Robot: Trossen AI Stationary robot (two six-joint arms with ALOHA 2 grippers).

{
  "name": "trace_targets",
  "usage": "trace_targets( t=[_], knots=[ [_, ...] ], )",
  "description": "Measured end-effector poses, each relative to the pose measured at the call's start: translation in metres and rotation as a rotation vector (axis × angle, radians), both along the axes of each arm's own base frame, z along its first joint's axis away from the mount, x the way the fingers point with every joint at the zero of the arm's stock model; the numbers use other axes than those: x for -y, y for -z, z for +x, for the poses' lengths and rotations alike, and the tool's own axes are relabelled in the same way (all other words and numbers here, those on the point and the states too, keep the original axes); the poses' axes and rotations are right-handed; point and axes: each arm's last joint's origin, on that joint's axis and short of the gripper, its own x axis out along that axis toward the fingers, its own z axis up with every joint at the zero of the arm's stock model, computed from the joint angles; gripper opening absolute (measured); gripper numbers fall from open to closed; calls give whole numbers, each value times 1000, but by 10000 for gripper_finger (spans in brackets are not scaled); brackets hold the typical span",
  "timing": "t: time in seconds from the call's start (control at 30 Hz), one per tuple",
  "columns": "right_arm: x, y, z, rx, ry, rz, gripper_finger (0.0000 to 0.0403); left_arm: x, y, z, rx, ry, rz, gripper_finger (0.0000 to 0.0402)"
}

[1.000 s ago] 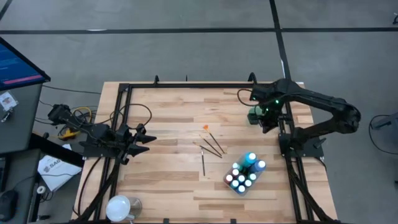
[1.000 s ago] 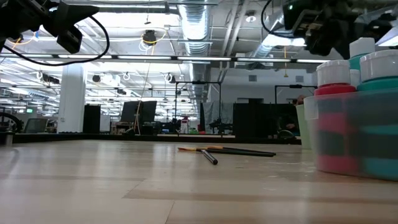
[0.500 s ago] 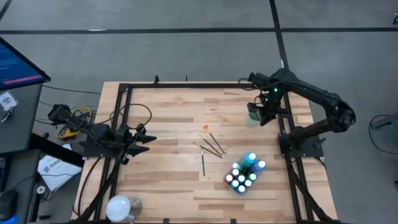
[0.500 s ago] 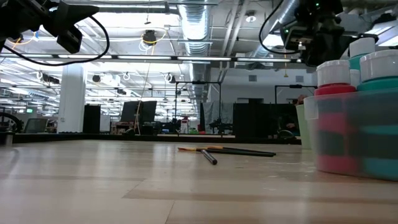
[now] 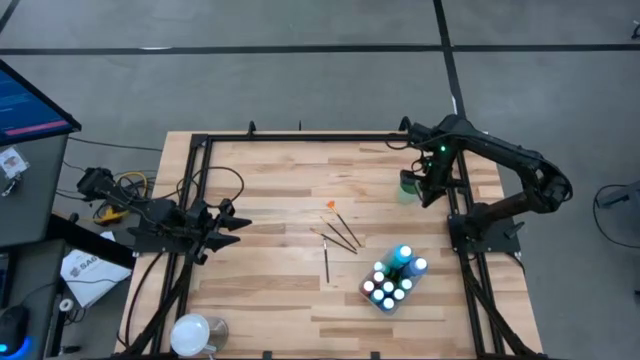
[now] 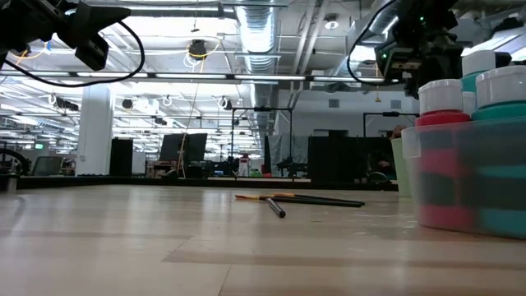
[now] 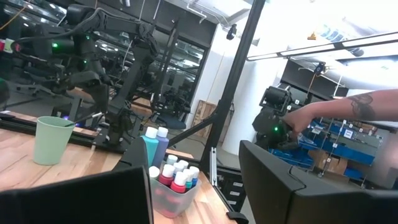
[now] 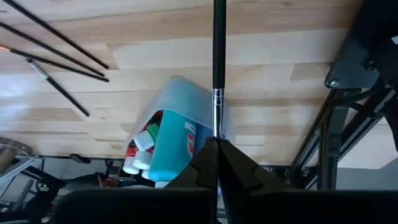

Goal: Pick & Place Paint Supplies
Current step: Put the black paint brush into the green cup

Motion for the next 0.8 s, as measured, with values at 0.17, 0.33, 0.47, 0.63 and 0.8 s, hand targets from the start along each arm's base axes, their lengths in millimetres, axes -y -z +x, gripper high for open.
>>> trace_targets(
  t=[0.17,0.33,0.47,0.63,0.8],
  knots=[
    [1,1,-1,-1,3,2,0,0,0,0,0,0,0,132],
    [1,1,-1,1,-5,-3,11,0,0,0,0,0,0,132],
    [1,0,-2,12,-17,-7,47,0,0,0,0,0,0,132],
    [3,0,-3,22,-20,-11,95,0,0,0,0,0,0,132],
    [6,-3,-3,38,-35,-45,123,0,0,0,0,0,0,132]
  ],
)
